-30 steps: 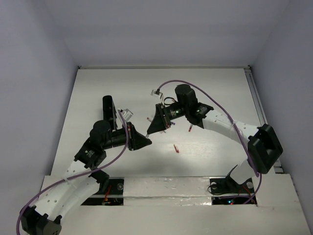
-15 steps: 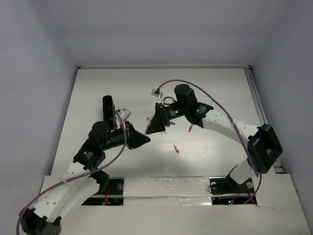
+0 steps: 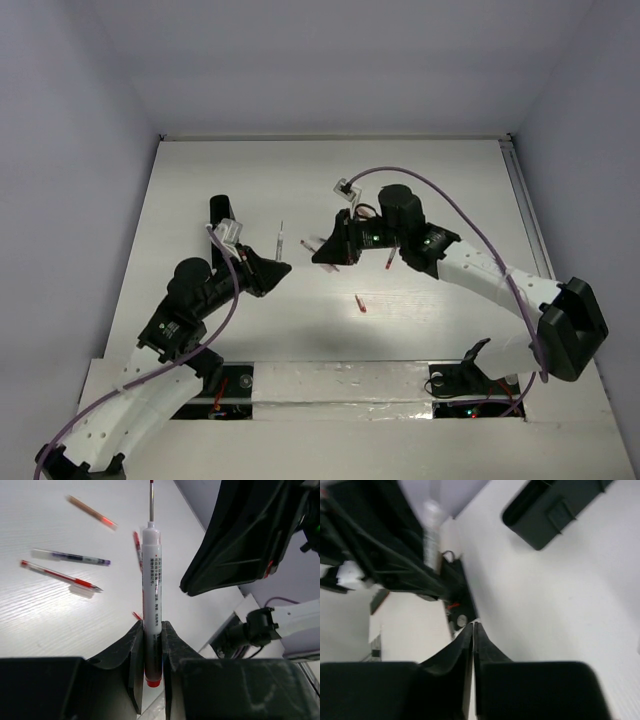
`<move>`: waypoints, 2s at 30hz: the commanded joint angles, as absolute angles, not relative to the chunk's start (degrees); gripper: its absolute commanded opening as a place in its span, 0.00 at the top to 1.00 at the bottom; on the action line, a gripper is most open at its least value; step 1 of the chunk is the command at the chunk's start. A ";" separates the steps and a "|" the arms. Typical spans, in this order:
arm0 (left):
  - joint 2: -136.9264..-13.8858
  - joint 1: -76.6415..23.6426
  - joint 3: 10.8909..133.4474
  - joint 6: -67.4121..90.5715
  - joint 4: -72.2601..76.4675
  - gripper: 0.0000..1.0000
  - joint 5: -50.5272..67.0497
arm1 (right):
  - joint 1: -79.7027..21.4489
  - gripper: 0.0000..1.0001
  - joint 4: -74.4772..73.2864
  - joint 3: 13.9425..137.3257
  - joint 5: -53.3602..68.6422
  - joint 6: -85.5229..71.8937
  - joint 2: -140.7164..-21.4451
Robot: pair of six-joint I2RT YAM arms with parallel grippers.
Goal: Sort the stationery into containers
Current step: Pick up the pen from the center of the board, then pick up the pen cap from the center of the board.
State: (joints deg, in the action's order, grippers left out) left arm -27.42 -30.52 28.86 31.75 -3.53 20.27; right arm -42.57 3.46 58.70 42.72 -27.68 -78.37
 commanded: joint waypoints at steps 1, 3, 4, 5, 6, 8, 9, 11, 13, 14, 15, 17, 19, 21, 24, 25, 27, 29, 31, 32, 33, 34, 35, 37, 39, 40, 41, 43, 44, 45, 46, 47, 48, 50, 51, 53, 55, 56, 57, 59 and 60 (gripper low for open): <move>-26.37 -30.41 33.65 29.45 -4.13 1.00 14.07 | -42.19 0.96 4.22 55.55 33.59 -27.42 -80.41; -27.24 -30.41 35.15 27.26 -5.53 1.00 13.45 | -42.19 1.00 4.05 54.32 31.47 -27.42 -82.43; -27.59 -30.41 35.50 26.64 -6.06 1.00 13.19 | -42.19 1.00 3.52 54.32 30.33 -27.42 -83.14; -27.86 -30.41 35.77 25.93 -6.41 1.00 12.75 | -42.19 1.00 3.08 54.40 28.32 -27.33 -83.84; -28.04 -30.41 35.95 24.80 -6.68 1.00 11.79 | -42.19 1.00 2.12 54.58 27.43 -26.99 -84.54; -27.95 -30.41 36.47 23.82 -7.29 1.00 10.55 | -42.71 1.00 0.36 55.98 23.76 -26.46 -87.09; -27.86 -30.41 36.74 23.47 -7.38 1.00 10.29 | -42.71 0.98 -1.91 56.68 22.34 -25.32 -88.06; -27.69 -30.41 37.00 22.68 -7.73 1.00 9.85 | -43.24 0.86 -3.51 58.96 20.75 -24.26 -91.31; -27.07 -30.41 36.74 22.76 -8.43 1.00 9.41 | -43.76 0.79 -6.49 60.99 18.56 -21.98 -93.42; -26.72 -30.41 36.48 22.94 -8.61 1.00 9.32 | -43.77 0.81 -7.72 63.43 17.94 -21.10 -95.69; -25.59 -30.41 36.30 23.11 -8.61 1.00 9.06 | -44.38 0.82 -10.17 64.76 17.23 -19.18 -96.67; -24.61 -30.41 35.68 23.38 -8.35 1.00 9.05 | -45.87 0.81 -12.64 68.88 12.77 -17.24 -100.00; -23.64 -30.41 35.42 23.47 -8.26 1.00 9.14 | -47.28 0.78 -17.21 71.88 9.95 -15.04 -102.38; -23.29 -30.41 35.33 23.55 -8.17 1.00 9.31 | -47.81 0.77 -19.85 74.69 4.85 -13.63 -104.84; -23.20 -30.41 35.25 23.55 -8.26 1.00 9.49 | -48.52 0.74 -21.44 76.54 0.89 -13.01 -106.43; -23.20 -30.41 35.24 23.55 -8.26 1.00 9.58 | -49.04 0.74 -21.79 76.81 0.36 -12.92 -107.22; -23.12 -30.41 35.24 23.55 -8.26 1.00 9.67 | -49.04 0.72 -21.80 77.08 -1.57 -12.57 -107.58; -23.03 -30.41 35.16 23.47 -8.09 1.00 9.75 | -49.04 0.72 -22.41 77.87 -1.93 -12.48 -108.28; -23.12 -30.41 35.16 23.47 -8.09 1.00 9.84 | -49.57 0.71 -22.85 78.31 -2.63 -12.22 -108.72; -23.12 -30.41 35.16 23.47 -8.09 1.00 9.84 | -49.57 0.70 -23.03 78.75 -3.33 -12.13 -109.16; -23.03 -30.41 35.16 23.38 -8.09 1.00 9.84 | -49.57 0.70 -23.29 79.01 -3.60 -11.95 -109.33; -23.03 -30.41 35.16 23.47 -8.09 1.00 9.76 | -49.57 0.70 -23.47 79.10 -3.78 -11.78 -109.51; -23.03 -30.41 35.16 23.47 -8.00 1.00 9.84 | -49.57 0.70 -23.55 79.36 -4.48 -11.78 -109.86; -23.20 -30.41 35.07 23.55 -8.00 1.00 9.84 | -49.57 0.70 -23.90 79.63 -4.92 -11.51 -110.30; -23.38 -30.41 35.16 23.55 -8.00 1.00 10.02 | -49.57 0.70 -24.17 79.98 -5.10 -11.25 -110.91; -23.47 -30.41 35.16 23.47 -8.00 1.00 10.02 | -49.57 0.70 -24.26 80.15 -5.27 -11.25 -111.18; -23.47 -30.41 35.16 23.55 -8.00 1.00 10.02 | -49.57 0.70 -24.43 80.33 -5.62 -11.25 -111.44; -23.55 -30.41 35.16 23.47 -7.91 1.00 10.02 | -49.57 0.70 -24.87 80.86 -6.15 -10.90 -111.97; -23.47 -30.41 35.16 23.38 -8.00 1.00 10.02 | -49.57 0.70 -24.96 81.03 -6.15 -10.90 -112.06; -23.55 -30.41 35.16 23.38 -8.00 1.00 9.93 | -49.57 0.70 -25.05 81.30 -6.33 -10.64 -112.15; -23.47 -30.41 35.16 23.38 -8.00 1.00 9.93 | -49.57 0.70 -25.05 81.39 -6.42 -10.63 -112.24; -23.47 -30.41 35.16 23.38 -8.00 1.00 9.84 | -49.57 0.70 -25.05 81.39 -6.76 -10.46 -112.32; -23.55 -30.41 35.16 23.38 -8.09 1.00 9.93 | -49.57 0.70 -25.22 81.47 -6.77 -10.28 -112.50; -23.55 -30.41 35.16 23.38 -7.91 1.00 9.93 | -49.57 0.69 -25.22 81.65 -6.68 -10.11 -112.76; -23.73 -30.41 35.16 23.38 -7.91 1.00 10.02 | -49.57 0.66 -24.96 81.74 -6.68 -9.85 -112.94; -23.73 -30.41 35.16 23.38 -7.91 1.00 10.11 | -49.57 0.65 -24.96 81.91 -6.51 -9.67 -113.11; -23.82 -30.41 35.16 23.29 -8.00 1.00 10.11 | -49.57 0.65 -25.22 82.26 -6.24 -9.41 -113.47; -23.73 -30.41 35.24 23.29 -8.00 1.00 10.11 | -49.57 0.65 -25.22 82.53 -5.98 -9.32 -113.73; -23.64 -30.41 35.24 23.38 -8.00 1.00 10.02 | -49.57 0.65 -25.40 82.53 -5.98 -9.23 -113.99; -23.64 -30.41 35.16 23.29 -8.00 1.00 9.93 | -49.57 0.65 -25.58 82.88 -5.80 -9.23 -114.34; -23.56 -30.41 35.24 23.29 -8.00 1.00 9.93 | -49.57 0.65 -25.84 83.05 -5.80 -9.05 -114.61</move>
State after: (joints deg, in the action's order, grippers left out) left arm -23.55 -30.52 34.48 24.21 -10.13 9.82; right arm -49.21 -25.41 80.49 -5.56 -10.17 -113.73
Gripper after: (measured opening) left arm 0.109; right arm 0.348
